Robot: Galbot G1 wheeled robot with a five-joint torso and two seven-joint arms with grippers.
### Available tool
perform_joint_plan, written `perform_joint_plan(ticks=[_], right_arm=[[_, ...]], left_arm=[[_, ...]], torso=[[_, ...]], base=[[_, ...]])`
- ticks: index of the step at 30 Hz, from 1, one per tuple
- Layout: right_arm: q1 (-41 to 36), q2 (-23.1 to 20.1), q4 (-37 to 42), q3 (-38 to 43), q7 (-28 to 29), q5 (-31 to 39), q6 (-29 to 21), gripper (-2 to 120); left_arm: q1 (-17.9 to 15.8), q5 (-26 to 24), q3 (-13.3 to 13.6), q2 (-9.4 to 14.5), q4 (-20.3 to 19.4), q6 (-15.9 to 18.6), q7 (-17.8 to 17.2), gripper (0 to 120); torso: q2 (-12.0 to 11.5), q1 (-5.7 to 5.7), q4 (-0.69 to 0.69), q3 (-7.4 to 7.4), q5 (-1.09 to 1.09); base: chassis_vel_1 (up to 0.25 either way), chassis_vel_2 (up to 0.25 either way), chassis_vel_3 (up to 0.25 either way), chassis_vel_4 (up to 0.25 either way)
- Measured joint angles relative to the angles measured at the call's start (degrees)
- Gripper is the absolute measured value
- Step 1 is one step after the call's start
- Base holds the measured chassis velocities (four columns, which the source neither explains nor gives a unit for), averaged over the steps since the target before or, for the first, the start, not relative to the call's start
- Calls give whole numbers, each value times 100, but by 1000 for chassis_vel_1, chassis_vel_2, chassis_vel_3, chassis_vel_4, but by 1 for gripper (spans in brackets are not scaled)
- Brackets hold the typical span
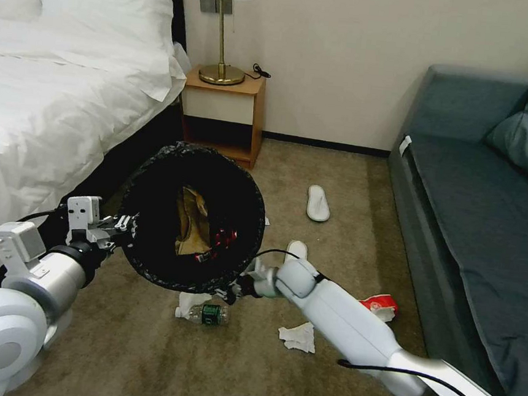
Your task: Pick up the trash bin, then pick up the garbage on the floor and place it into the trash bin.
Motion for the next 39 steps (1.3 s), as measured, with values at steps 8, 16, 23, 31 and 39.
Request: perform_joint_plan(ticks=[8, 16, 23, 31, 39], right_arm=[[-464, -640, 487, 629, 69, 113, -45, 0], [-909, -1148, 901, 1175, 63, 124, -107, 0], [-2162, -1779, 1750, 2361, 159, 236, -161, 0], [-2989, -2189, 2813, 3596, 549, 908, -88, 0], [-3041, -2212, 3710, 4577, 763, 1556, -273, 0]], left_arm=[[-106, -328, -62, 76, 41, 0, -74, 3], [-225, -591, -61, 155, 83, 1, -187, 3], [-263, -707, -96, 267, 152, 1, -229, 3], [-203, -763, -72, 467, 197, 1, -227, 3], [-86, -889, 18, 683, 282, 1, -233, 3]], torso=[[0, 0, -1, 0, -1], [1, 0, 1, 0, -1], [1, 0, -1, 0, -1], [1, -1, -2, -1, -3], [1, 0, 0, 0, -2]], base=[[0, 0, 0, 0], [0, 0, 0, 0], [0, 0, 0, 0], [0, 0, 0, 0], [0, 0, 0, 0]])
